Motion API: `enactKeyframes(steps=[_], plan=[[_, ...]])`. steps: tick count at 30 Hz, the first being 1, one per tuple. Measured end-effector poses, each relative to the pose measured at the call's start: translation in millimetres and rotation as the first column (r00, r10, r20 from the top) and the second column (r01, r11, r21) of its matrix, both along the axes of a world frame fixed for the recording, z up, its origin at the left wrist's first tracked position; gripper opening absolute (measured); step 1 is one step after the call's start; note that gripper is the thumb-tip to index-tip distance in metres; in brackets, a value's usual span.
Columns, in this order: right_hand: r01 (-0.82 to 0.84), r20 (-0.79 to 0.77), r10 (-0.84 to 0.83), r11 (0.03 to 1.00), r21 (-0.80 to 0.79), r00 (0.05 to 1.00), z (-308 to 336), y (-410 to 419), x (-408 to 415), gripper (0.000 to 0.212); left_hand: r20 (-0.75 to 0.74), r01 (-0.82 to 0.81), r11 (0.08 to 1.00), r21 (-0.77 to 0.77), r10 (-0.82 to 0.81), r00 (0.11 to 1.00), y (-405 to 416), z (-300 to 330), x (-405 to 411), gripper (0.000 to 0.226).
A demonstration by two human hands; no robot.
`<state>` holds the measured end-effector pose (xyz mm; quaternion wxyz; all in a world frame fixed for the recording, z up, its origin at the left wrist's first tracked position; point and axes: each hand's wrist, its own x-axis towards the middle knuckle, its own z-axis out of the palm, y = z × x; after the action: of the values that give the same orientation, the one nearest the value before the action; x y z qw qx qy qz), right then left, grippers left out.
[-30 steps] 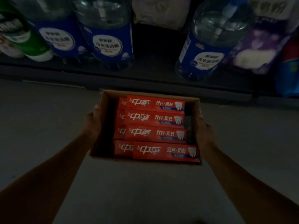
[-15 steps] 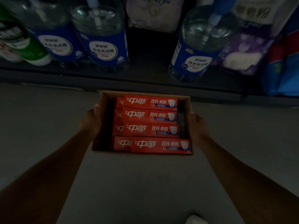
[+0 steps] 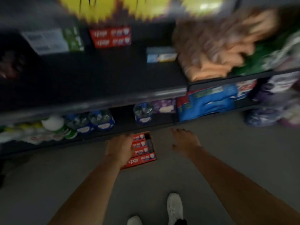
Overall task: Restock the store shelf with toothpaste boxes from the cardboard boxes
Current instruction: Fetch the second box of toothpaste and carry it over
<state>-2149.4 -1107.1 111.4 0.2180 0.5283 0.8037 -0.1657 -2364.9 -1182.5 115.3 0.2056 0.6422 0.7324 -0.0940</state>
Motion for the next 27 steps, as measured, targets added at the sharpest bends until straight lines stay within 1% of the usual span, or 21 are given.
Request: enactKeyframes(steps=[4,7,10,12,15,17,21,24,27], plan=[[0.074,-0.045,-0.068,0.988,0.138,0.997,143.1,-15.8,50.3,0.051,-0.049,0.166,0.979,0.115,-0.162,0.986,14.9,140.9,49.3,0.039],[0.102,-0.036,-0.096,0.967,0.233,0.995,232.3,-28.3,100.1,0.048,-0.057,0.276,0.950,0.149,-0.270,0.961,24.3,230.4,95.7,0.032],[0.203,-0.046,-0.198,0.933,0.298,0.979,303.7,-44.7,159.2,0.049,-0.052,0.404,0.895,0.186,-0.402,0.914,28.0,300.7,153.1,0.031],[0.293,-0.067,-0.288,0.897,0.331,0.955,339.0,-55.5,200.4,0.052,-0.073,0.485,0.848,0.216,-0.481,0.874,32.7,334.8,196.1,0.030],[0.419,-0.120,-0.405,0.828,0.372,0.906,378.9,-75.6,266.9,0.049,-0.153,0.637,0.736,0.228,-0.619,0.770,42.4,373.6,270.8,0.032],[0.506,-0.167,-0.481,0.770,0.390,0.861,399.2,-88.0,314.6,0.048,-0.178,0.707,0.661,0.253,-0.686,0.705,51.0,395.9,325.8,0.033],[0.645,-0.213,-0.616,0.662,0.383,0.759,427.9,-102.7,414.9,0.057,-0.184,0.801,0.510,0.313,-0.795,0.578,74.0,419.4,446.9,0.032],[0.710,-0.211,-0.691,0.595,0.377,0.691,435.2,-100.6,496.3,0.064,-0.165,0.839,0.438,0.323,-0.847,0.506,96.3,424.4,546.6,0.034],[0.747,-0.196,-0.742,0.544,0.381,0.641,436.1,-86.8,586.6,0.052,-0.199,0.873,0.352,0.338,-0.880,0.432,119.7,430.9,648.4,0.034]])
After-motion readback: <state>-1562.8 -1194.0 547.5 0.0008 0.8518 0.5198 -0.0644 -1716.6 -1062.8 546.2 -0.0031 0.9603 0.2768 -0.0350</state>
